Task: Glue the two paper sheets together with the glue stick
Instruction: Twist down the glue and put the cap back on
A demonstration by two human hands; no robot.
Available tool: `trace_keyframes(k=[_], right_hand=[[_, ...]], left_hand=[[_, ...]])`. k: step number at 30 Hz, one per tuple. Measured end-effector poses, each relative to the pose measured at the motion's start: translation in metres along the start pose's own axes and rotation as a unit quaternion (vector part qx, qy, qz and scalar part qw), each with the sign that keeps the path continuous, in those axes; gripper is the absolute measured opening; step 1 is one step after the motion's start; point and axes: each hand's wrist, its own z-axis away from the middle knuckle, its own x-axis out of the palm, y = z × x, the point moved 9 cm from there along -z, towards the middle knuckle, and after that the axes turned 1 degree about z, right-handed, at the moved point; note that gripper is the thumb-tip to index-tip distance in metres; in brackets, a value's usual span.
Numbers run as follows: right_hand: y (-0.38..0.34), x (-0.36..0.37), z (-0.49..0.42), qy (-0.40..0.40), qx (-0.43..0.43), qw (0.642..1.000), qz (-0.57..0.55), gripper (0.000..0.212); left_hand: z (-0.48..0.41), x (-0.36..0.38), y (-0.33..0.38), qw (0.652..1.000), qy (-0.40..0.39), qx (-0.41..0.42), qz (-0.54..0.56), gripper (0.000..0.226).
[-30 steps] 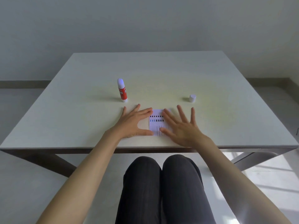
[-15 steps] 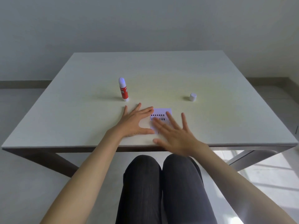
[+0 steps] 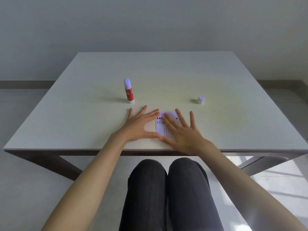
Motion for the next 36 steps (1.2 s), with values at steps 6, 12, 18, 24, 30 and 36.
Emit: trace_keyframes(k=[6,12,18,24,30,36], right_hand=[[-0.008,0.001,0.005,0.018,-0.012,1.000,-0.020,0.073],[-0.008,-0.003,0.007,0.030,-0.019,0.998,-0.056,0.074],[0.017,-0.020,0.008,0.111,0.045,0.939,-0.323,0.073],[0.016,-0.023,0.013,0.150,0.026,0.930,-0.335,0.075],[0.014,-0.058,0.003,0.213,0.095,0.851,-0.470,0.060],[-0.020,-0.043,-0.014,-0.040,0.097,0.464,-0.880,0.051]], left_hand=[[0.007,-0.015,0.004,0.992,0.051,0.013,0.112,0.074],[0.059,-0.096,-0.059,0.780,0.524,-0.152,0.308,0.028],[-0.002,-0.080,-0.082,0.838,0.385,-0.270,0.276,0.065],[0.002,-0.090,-0.071,0.799,0.457,-0.237,0.310,0.020],[-0.013,-0.080,0.022,0.751,0.271,-0.013,0.602,0.019],[0.002,-0.078,0.048,0.730,0.239,0.018,0.640,0.016]])
